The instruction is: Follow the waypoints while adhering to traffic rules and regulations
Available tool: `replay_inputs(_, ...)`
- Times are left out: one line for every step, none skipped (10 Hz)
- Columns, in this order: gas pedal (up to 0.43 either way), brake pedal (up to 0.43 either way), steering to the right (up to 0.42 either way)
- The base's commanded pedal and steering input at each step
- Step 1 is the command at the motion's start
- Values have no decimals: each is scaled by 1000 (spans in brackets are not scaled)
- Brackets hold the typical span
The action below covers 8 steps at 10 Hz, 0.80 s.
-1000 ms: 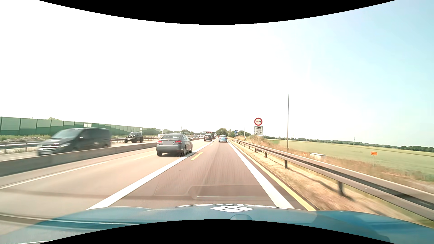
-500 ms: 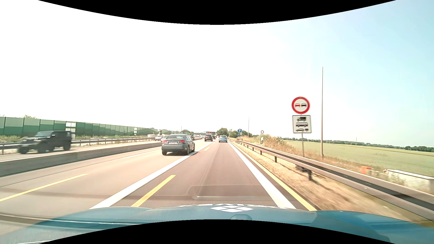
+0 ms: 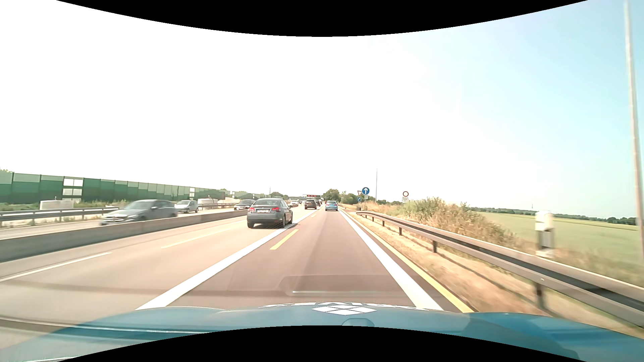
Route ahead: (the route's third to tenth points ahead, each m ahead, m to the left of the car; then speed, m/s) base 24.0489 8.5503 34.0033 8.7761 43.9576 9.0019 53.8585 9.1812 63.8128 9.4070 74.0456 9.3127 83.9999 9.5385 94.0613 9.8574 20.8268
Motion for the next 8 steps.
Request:
replay_inputs(177, 0, -1)
replay_inputs(177, 0, -1)
replay_inputs(177, 0, -1)
replay_inputs(177, 0, -1)
replay_inputs(177, 0, -1)
replay_inputs(177, 0, -1)
replay_inputs(177, 0, -1)
replay_inputs(177, 0, -1)
